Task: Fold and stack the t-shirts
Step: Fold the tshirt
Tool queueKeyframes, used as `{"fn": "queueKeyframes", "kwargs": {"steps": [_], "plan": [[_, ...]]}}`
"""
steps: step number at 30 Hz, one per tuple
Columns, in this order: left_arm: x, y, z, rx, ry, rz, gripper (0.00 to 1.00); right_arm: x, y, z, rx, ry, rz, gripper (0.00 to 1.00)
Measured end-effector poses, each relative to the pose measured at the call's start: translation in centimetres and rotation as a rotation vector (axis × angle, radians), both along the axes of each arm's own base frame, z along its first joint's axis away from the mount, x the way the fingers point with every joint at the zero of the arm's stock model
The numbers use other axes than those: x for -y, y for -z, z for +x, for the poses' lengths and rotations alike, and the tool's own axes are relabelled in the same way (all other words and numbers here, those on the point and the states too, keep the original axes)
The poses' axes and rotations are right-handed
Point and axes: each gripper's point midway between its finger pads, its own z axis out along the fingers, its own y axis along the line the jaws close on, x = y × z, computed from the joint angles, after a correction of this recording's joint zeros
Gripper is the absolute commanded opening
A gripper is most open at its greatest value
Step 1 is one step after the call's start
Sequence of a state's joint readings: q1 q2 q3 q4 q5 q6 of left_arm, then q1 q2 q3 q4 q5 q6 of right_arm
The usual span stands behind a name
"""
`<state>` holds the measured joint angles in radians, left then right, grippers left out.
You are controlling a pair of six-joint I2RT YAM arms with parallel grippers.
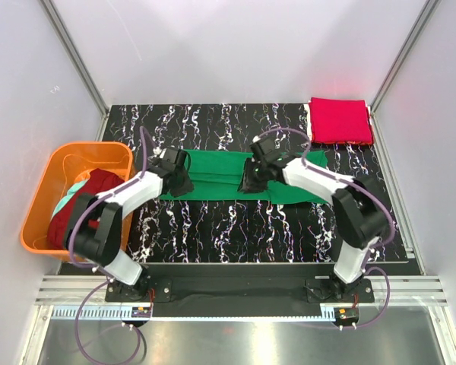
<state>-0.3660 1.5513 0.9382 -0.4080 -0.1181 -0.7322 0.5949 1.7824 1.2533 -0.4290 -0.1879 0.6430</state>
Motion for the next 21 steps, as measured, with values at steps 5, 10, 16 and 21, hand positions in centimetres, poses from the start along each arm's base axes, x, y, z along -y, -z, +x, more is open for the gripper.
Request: {"fn": "queueKeyframes", "kwargs": {"steps": [5,10,16,21], "plan": [[1.4,1.6,0.9,-0.016,0.023,-0.043,0.31,-0.3,4.1,-0.2,-0.042,0.009,-0.081,0.27],[1.9,2.5,2.0,-0.020,0.013,-0.052,0.31,0.6,5.7,0.5,-0.029,0.028,-0.143,0.28],[2.0,3.5,2.6,-0.042,-0.011,-0.045,0.31,0.5,4.9,1.6,0.014,0.036,-0.151,0.28],[2.0,3.5,2.8,-0.041,-0.024,-0.045,0.31,0.0,4.3,2.3,0.028,0.039,-0.144,0.31]]}}
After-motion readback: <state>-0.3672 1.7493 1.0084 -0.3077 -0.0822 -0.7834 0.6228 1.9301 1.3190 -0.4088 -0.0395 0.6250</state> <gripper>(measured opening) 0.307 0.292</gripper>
